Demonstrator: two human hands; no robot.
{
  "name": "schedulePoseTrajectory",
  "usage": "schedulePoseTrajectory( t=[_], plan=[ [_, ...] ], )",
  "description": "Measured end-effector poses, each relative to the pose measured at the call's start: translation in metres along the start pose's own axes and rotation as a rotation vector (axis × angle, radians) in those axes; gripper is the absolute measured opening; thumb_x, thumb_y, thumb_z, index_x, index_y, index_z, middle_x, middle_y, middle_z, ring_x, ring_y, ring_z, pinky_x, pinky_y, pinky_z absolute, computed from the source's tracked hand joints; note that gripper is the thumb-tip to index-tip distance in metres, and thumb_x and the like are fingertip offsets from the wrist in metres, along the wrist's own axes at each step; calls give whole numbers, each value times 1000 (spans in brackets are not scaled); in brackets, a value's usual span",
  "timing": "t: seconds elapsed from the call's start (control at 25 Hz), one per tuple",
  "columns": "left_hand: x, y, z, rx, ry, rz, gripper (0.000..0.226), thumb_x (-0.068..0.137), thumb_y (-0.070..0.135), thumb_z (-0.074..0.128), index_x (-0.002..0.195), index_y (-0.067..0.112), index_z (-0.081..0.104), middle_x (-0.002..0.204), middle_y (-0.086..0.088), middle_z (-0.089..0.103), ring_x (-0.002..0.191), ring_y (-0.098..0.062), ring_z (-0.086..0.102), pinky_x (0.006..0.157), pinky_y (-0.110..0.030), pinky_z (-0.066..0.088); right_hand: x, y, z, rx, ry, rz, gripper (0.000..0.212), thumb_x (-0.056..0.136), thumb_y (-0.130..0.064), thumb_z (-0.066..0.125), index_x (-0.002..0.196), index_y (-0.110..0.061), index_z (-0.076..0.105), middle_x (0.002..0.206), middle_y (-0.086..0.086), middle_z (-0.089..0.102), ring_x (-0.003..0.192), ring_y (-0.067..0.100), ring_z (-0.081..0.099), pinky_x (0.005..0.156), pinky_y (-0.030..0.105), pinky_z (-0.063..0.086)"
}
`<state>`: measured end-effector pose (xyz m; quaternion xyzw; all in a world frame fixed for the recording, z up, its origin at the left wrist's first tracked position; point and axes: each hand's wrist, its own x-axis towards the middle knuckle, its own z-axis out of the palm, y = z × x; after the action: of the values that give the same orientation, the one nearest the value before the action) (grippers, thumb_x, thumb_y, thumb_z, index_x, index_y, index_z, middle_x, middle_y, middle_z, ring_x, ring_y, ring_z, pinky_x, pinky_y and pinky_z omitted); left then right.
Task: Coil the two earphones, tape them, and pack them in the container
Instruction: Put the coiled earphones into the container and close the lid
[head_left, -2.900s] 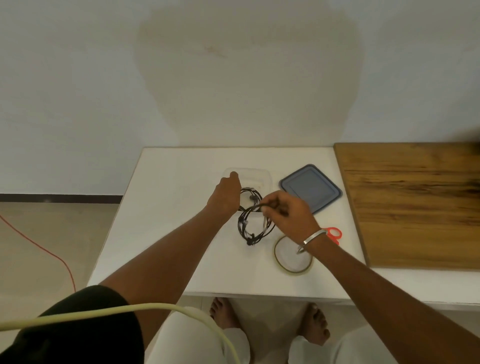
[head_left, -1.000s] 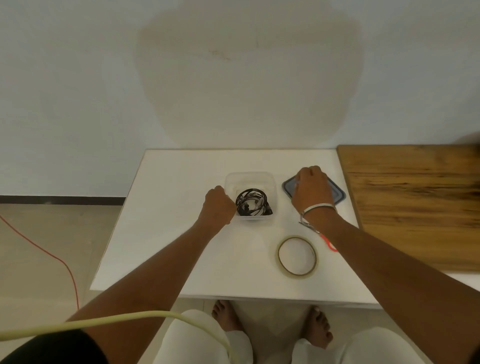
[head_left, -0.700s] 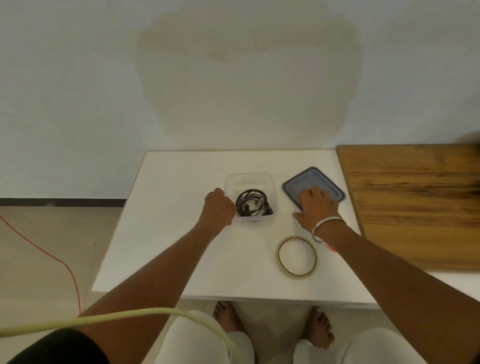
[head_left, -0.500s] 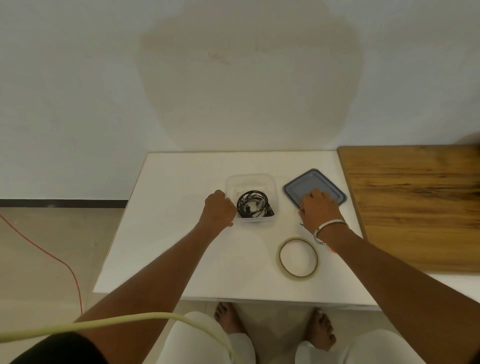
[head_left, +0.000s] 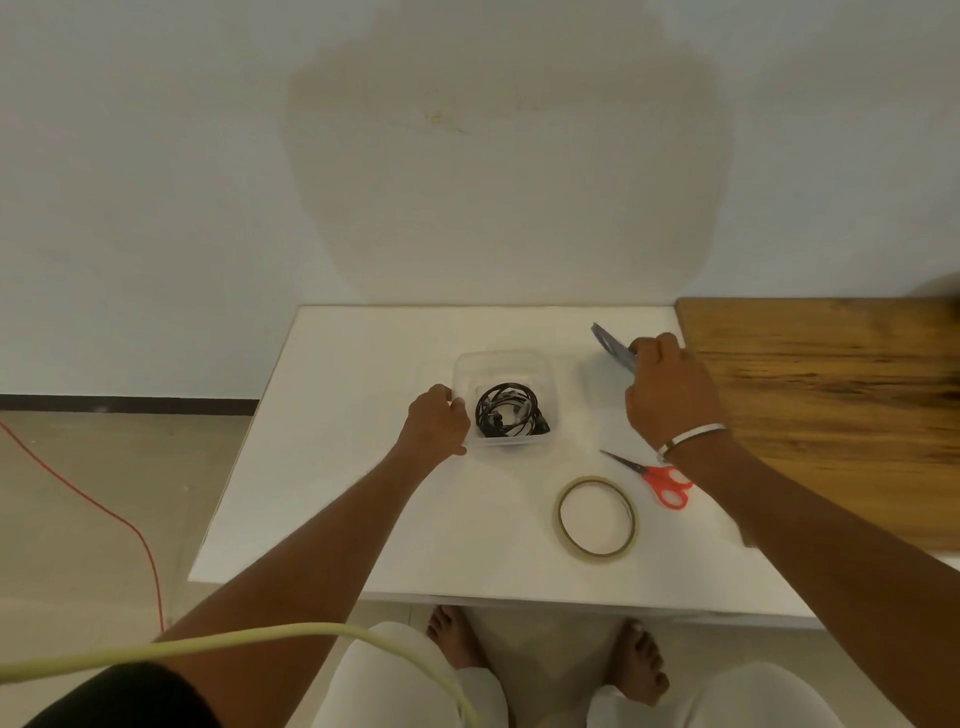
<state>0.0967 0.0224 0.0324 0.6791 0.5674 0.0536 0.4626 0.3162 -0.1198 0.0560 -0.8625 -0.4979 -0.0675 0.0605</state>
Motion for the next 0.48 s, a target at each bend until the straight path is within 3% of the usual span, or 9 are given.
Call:
schedulePoseTrajectory(
  t=[0.12, 0.2, 0.28, 0.48],
  plan=[
    [-1, 1, 0, -21, -3, -3, 34, 102, 23, 40, 129, 5, 49, 128, -16, 57, 84, -33, 72, 60, -25, 58, 14, -5, -10, 163, 104, 157, 26, 90, -6, 49, 115, 1, 49, 109, 21, 52, 93, 32, 52, 78, 38, 48],
    [0, 1, -1, -26, -8, -6, 33, 102, 23, 40, 129, 6, 49, 127, -15, 57, 85, -33, 72, 69, -33, 61, 20, -16, -14, 474, 281, 317, 24, 93, -2, 45, 115, 3, 51, 113, 22, 52, 97, 32, 52, 80, 34, 45],
    [0, 1, -1, -24, -10, -5, 34, 102, 23, 40, 129, 6, 50, 127, -15, 57, 85, -33, 72, 80, -40, 60, 23, -30, -14, 765, 340, 461, 28, 96, -4, 38, 120, 2, 51, 117, 20, 52, 100, 28, 54, 82, 28, 44],
    [2, 2, 0, -32, -20, 27, 37, 103, 31, 34, 117, 4, 55, 118, -15, 61, 82, -32, 72, 82, -41, 59, 15, -67, 2, 935, 93, 687, 36, 96, -2, 30, 123, 2, 53, 120, 23, 55, 103, 36, 56, 87, 34, 46]
  ],
)
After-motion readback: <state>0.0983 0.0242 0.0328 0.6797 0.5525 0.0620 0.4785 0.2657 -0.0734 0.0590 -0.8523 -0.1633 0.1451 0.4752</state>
